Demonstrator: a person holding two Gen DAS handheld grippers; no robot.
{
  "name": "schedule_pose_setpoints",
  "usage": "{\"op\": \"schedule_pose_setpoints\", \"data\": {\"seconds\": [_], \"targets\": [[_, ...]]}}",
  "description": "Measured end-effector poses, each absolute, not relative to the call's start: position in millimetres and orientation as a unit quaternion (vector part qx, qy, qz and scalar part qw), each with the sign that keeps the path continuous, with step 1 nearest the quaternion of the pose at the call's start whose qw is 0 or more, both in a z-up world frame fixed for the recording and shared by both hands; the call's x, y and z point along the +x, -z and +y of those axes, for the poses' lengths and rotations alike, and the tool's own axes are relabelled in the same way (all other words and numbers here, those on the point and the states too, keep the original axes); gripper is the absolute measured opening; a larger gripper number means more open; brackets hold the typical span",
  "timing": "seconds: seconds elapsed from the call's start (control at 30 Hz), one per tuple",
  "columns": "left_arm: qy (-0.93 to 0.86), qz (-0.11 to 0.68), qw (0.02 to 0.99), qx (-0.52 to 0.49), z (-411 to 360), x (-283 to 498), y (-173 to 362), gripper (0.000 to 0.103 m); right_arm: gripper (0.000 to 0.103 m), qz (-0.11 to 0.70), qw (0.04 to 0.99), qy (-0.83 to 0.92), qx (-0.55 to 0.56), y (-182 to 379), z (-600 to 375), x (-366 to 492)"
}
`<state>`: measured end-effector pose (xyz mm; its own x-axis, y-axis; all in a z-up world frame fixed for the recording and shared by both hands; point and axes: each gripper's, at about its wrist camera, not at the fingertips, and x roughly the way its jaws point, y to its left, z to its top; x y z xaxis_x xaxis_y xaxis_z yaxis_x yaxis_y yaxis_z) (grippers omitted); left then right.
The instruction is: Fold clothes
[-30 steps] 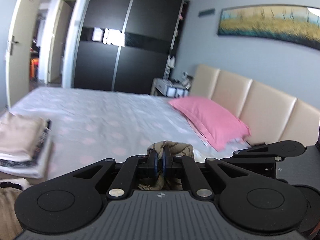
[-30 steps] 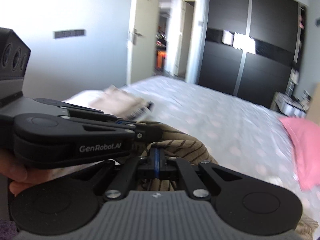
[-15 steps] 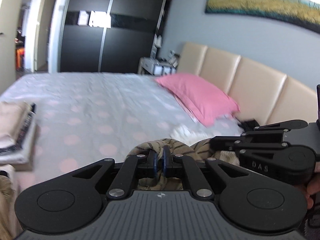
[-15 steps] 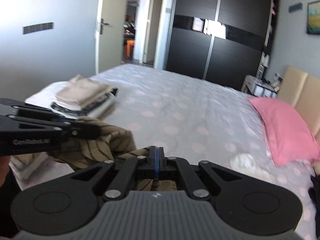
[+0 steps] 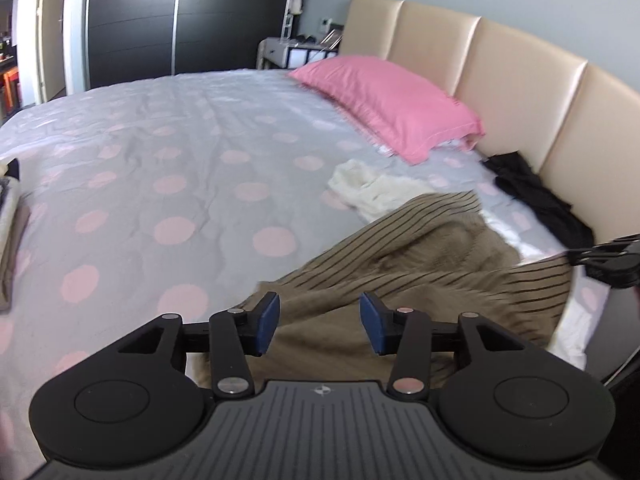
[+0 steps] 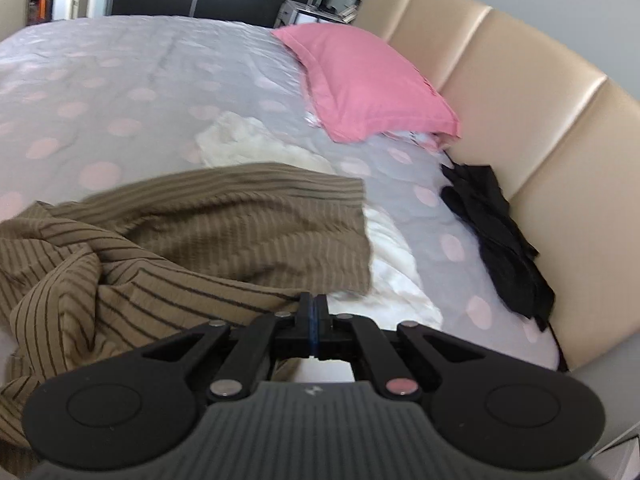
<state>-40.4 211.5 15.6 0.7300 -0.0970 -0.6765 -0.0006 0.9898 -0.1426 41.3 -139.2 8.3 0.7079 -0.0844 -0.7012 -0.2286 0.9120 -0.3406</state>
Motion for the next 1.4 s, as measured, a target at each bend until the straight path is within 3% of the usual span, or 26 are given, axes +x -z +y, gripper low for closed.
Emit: {"op": "schedule_pose_setpoints", "data": {"seconds": [0.23, 0.33, 0.37, 0.47, 0.87, 0.97, 1.1, 1.27, 1.33, 1.4], "targets": [[-0.001, 0.422, 0.906, -0.045, 226, -18, 21, 0.044, 0.0, 0.419, 0.886, -0.005, -0.199, 22, -173, 68], [-0.002, 0.446, 0.895, -0.023, 224, -15, 35, 0.047, 0.003, 0.4, 0.887, -0.019, -0.229, 21, -157, 63], [-0.001, 0.452, 0.892, -0.018, 224, -14, 39, 0.048, 0.004, 0.391, 0.889, -0.029, -0.237, 19, -151, 60], [0.0, 0.47, 0.883, -0.01, 226, -10, 52, 0.052, 0.023, 0.37, 0.893, -0.068, -0.248, 11, -128, 51], [0.011, 0.515, 0.857, -0.02, 239, 1, 87, 0.052, 0.032, 0.347, 0.833, -0.306, -0.305, 50, -3, 24], [0.013, 0.52, 0.854, -0.031, 245, 4, 93, 0.048, 0.034, 0.344, 0.814, -0.343, -0.319, 62, 21, 20], [0.029, 0.522, 0.851, -0.047, 251, 8, 94, 0.025, 0.04, 0.328, 0.795, -0.376, -0.344, 75, 43, 14], [0.04, 0.515, 0.854, -0.059, 255, 9, 89, 0.009, 0.036, 0.321, 0.785, -0.375, -0.374, 91, 60, 16], [0.041, 0.51, 0.857, -0.064, 256, 7, 83, 0.007, 0.023, 0.316, 0.785, -0.368, -0.385, 95, 63, 16], [0.039, 0.504, 0.861, -0.06, 256, 5, 78, 0.005, 0.004, 0.317, 0.789, -0.356, -0.388, 95, 62, 16]]}}
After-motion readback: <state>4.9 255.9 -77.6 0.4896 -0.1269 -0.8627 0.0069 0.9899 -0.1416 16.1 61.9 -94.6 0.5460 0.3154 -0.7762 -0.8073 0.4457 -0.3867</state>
